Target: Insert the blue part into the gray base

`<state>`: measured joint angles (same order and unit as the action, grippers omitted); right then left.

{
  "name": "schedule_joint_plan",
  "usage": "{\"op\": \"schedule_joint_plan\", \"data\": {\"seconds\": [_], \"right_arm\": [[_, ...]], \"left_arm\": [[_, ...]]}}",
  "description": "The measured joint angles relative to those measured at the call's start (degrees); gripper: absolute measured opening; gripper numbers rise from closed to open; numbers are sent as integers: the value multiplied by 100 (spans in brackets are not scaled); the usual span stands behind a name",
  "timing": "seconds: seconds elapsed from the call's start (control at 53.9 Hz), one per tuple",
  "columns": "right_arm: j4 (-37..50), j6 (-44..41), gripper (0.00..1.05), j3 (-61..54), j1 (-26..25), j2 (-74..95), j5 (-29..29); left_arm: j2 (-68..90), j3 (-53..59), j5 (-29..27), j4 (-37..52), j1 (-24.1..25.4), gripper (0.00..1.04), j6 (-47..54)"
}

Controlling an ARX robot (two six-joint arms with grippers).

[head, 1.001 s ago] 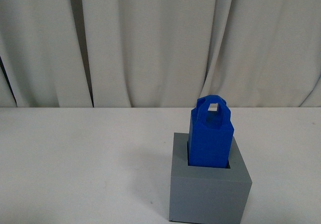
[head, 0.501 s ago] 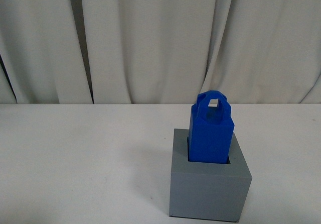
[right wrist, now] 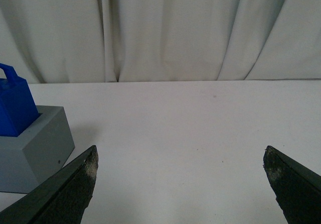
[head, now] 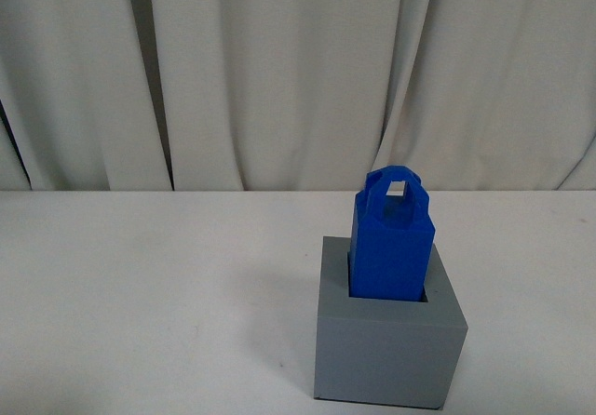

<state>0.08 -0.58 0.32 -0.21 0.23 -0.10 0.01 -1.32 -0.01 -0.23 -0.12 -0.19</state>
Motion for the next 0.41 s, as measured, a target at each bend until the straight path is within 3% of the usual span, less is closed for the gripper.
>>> {"op": "schedule_joint_plan", "data": {"seconds": [0.408], "right_arm": [[0, 2, 97, 0, 0, 0, 0]], "left_arm": [[0, 0, 0, 0, 0, 99, 0]]}}
